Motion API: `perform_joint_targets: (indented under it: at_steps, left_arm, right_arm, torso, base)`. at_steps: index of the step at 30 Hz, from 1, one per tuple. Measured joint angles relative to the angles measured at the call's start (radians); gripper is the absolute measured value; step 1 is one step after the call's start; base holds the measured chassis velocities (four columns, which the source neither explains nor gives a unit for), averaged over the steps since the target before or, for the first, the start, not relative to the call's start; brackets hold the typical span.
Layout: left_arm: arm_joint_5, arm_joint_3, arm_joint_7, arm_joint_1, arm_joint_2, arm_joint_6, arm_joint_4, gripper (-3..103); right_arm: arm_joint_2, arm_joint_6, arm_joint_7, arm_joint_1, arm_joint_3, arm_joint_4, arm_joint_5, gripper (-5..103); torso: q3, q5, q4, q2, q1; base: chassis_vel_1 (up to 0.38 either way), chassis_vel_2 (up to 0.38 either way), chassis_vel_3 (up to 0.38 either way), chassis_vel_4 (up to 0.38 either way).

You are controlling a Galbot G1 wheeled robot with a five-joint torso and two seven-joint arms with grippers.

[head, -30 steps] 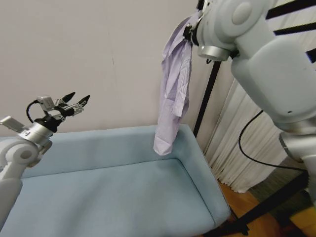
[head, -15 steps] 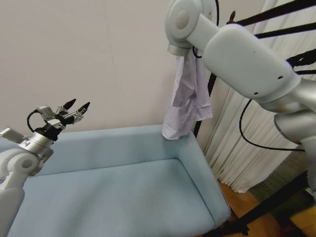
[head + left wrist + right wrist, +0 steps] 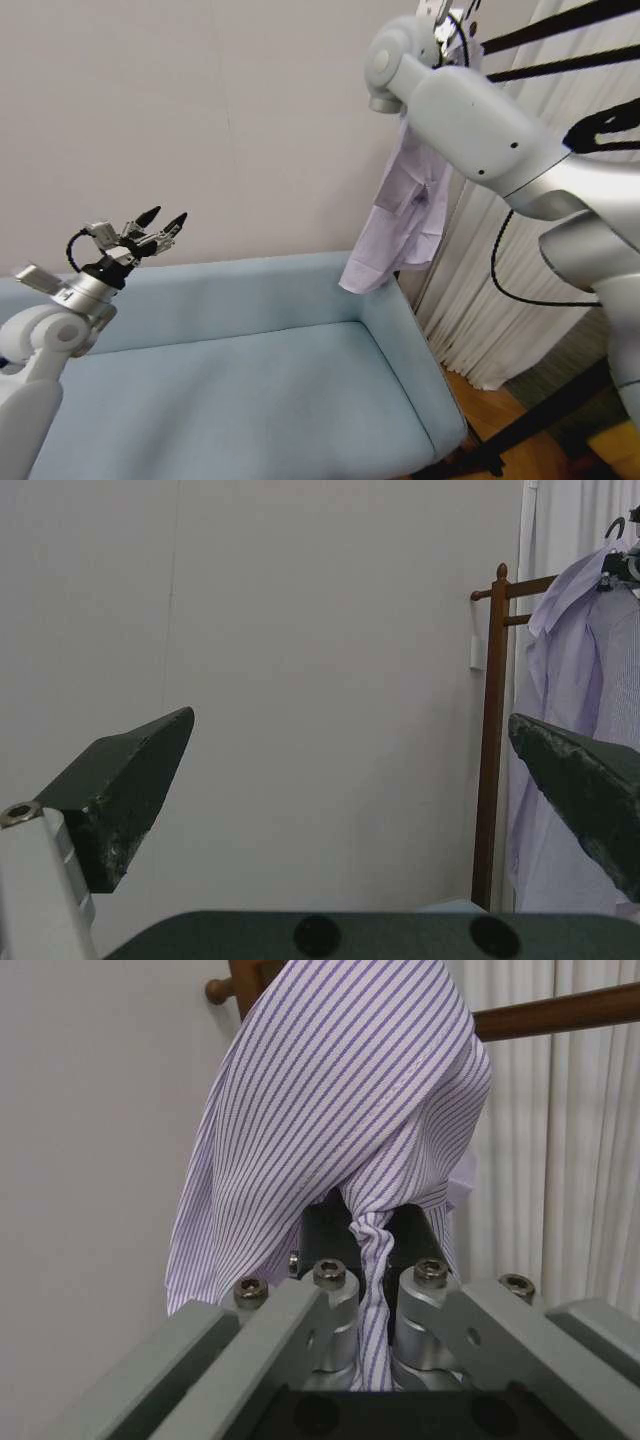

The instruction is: Pick up the clothes from the sofa and hang them on the clothes hanger.

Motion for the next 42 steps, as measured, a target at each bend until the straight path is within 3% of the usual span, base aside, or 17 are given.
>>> perform_joint_targets:
  at_steps: [6, 13, 22, 26, 42]
  left_arm:
    - [0.005, -0.012, 0.013, 0.025, -0.006, -0.005, 0.005, 100]
    - [0.021, -0.006, 0.026, 0.024, -0.014, -0.007, 0.013, 100]
    - [0.040, 0.018, 0.031, 0.019, -0.020, -0.007, 0.005, 100]
    - [0.040, 0.019, 0.031, 0.019, -0.020, -0.007, 0.002, 100]
    - [0.033, 0.005, 0.040, 0.031, 0.004, -0.010, 0.017, 100]
  right_arm:
    - [0.006, -0.017, -0.087, -0.021, 0.046, -0.129, -0.093, 2]
    - [0.009, -0.030, -0.160, -0.030, 0.081, -0.206, -0.131, 2]
    - [-0.042, -0.025, -0.094, -0.109, 0.072, -0.018, -0.095, 2]
    - [-0.033, -0.024, -0.105, -0.113, 0.083, -0.045, -0.103, 2]
    - [-0.005, -0.027, -0.317, -0.034, 0.128, -0.329, -0.236, 2]
  torso:
    - [0.000, -0.0002, 0.0000, 0.000, 0.000]
    - [0.000, -0.0004, 0.0000, 0.000, 0.000]
    - [0.000, -0.0003, 0.0002, 0.000, 0.000]
    - [0.000, -0.0005, 0.0004, 0.000, 0.000]
    - [0.000, -0.0002, 0.0001, 0.000, 0.000]
  base:
    - [0.000, 0.000, 0.000, 0.000]
    - [0.000, 0.000, 0.000, 0.000]
    - [0.000, 0.000, 0.000, 0.000]
    - [0.000, 0.000, 0.000, 0.000]
    - [0.000, 0.000, 0.000, 0.000]
